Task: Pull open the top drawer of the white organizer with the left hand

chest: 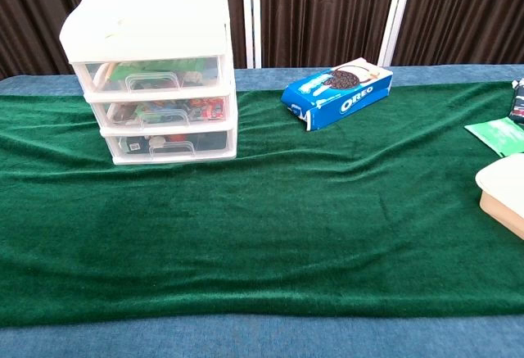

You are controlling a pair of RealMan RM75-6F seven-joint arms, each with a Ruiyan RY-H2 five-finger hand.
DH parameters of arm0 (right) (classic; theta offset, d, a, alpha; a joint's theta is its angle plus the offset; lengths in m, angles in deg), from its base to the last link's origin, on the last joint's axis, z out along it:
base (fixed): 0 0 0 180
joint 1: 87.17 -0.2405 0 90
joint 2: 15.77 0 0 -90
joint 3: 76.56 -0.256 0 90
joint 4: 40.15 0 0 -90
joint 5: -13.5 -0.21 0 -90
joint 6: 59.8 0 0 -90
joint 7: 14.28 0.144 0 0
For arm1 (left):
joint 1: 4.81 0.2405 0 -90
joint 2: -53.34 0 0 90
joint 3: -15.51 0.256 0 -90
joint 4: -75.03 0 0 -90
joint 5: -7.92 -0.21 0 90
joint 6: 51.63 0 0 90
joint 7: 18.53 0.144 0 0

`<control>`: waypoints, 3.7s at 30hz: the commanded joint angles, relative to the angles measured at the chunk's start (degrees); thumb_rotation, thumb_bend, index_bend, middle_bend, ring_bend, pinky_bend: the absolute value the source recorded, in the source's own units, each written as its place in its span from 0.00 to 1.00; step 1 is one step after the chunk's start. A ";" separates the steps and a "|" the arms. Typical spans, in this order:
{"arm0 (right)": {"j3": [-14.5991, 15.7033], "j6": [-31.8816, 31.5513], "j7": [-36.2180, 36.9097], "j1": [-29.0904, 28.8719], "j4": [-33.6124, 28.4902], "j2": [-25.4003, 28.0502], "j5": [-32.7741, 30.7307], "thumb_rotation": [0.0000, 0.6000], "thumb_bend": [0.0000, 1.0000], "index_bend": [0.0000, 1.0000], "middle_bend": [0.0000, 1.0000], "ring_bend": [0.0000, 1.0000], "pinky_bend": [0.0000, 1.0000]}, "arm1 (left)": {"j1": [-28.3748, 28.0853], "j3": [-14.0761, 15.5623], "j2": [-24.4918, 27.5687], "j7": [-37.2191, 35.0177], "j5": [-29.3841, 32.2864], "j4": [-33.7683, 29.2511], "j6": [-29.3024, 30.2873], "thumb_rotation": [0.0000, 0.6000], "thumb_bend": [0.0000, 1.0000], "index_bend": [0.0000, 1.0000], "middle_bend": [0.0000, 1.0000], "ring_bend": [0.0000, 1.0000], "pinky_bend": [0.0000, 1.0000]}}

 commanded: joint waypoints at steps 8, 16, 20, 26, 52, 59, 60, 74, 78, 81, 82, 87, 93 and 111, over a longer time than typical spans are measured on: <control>0.16 -0.31 0.23 0.13 -0.24 -0.01 0.50 1.00 0.04 0.00 0.00 0.00 0.00 | 0.18 0.02 -0.10 0.04 -0.24 -0.28 0.37 1.00 0.14 0.00 0.00 0.00 0.00; 0.10 0.50 0.09 -0.07 -0.10 -0.18 -0.05 1.00 0.04 0.00 0.00 0.00 0.00 | -0.34 0.33 -0.18 -0.59 -0.43 -0.44 -0.94 1.00 0.14 0.00 0.00 0.00 0.00; 0.26 0.59 0.34 0.02 0.08 -0.14 -0.05 1.00 0.04 0.00 0.00 0.00 0.00 | -0.59 0.32 -0.17 -0.85 -0.33 -0.73 -1.44 1.00 0.14 0.00 0.00 0.00 0.00; 0.42 0.74 0.25 0.03 -0.09 -0.16 0.08 1.00 0.04 0.00 0.00 0.00 0.00 | -1.88 0.33 -0.09 -2.37 0.11 -1.26 -4.11 1.00 0.14 0.00 0.00 0.00 0.00; 1.30 1.55 2.54 -0.25 -1.18 0.76 1.30 1.00 0.04 0.00 0.00 0.00 0.00 | -19.58 -9.86 -6.95 -41.86 19.20 -9.21 -35.53 1.00 0.92 0.00 0.83 0.74 0.73; 1.02 1.15 4.28 -0.13 -1.25 1.30 1.09 1.00 0.04 0.00 0.00 0.00 0.00 | -22.42 -11.60 -9.46 -40.76 23.47 -7.90 -38.42 1.00 0.95 0.00 0.84 0.75 0.73; 0.97 1.10 4.80 -0.10 -1.30 1.46 1.03 1.00 0.04 0.00 0.00 0.00 0.00 | -23.21 -12.23 -10.11 -40.88 24.52 -7.78 -39.28 1.00 0.96 0.01 0.84 0.75 0.73; 0.99 0.66 7.83 -0.06 -1.07 2.19 1.59 1.00 0.04 0.00 0.00 0.00 0.00 | -28.97 -15.95 -14.61 -35.72 36.53 -5.20 -42.94 1.00 0.96 0.04 0.84 0.75 0.73; 0.95 0.87 8.32 -0.12 -0.90 2.26 1.36 1.00 0.04 0.00 0.00 0.00 0.00 | -29.53 -16.13 -15.28 -35.06 37.17 -4.68 -43.37 1.00 0.96 0.06 0.84 0.75 0.73; 0.95 0.83 8.49 -0.14 -0.90 2.29 1.46 1.00 0.04 0.00 0.00 0.00 0.00 | -29.81 -16.51 -15.62 -35.03 37.43 -4.58 -43.70 1.00 0.96 0.06 0.84 0.75 0.73; 0.97 0.81 8.52 -0.15 -0.90 2.30 1.51 1.00 0.04 0.00 0.00 0.00 0.00 | -29.88 -16.57 -15.69 -34.95 37.45 -4.54 -43.74 1.00 0.96 0.06 0.84 0.75 0.73; 1.11 0.90 8.48 -0.20 -0.87 2.23 1.74 1.00 0.04 0.00 0.00 0.00 0.00 | -30.15 -16.87 -15.97 -34.56 37.35 -4.76 -43.79 1.00 0.96 0.06 0.84 0.75 0.73; 1.23 1.00 8.48 -0.26 -0.86 2.15 1.90 1.00 0.04 0.00 0.00 0.00 0.00 | -30.70 -17.54 -16.25 -33.86 37.78 -4.90 -43.56 1.00 0.96 0.06 0.84 0.75 0.73; 1.35 0.85 8.29 -0.30 -0.85 2.02 2.21 1.00 0.04 0.00 0.00 0.00 0.00 | -31.86 -17.44 -16.21 -32.30 38.86 -6.36 -45.03 1.00 0.97 0.19 0.84 0.75 0.73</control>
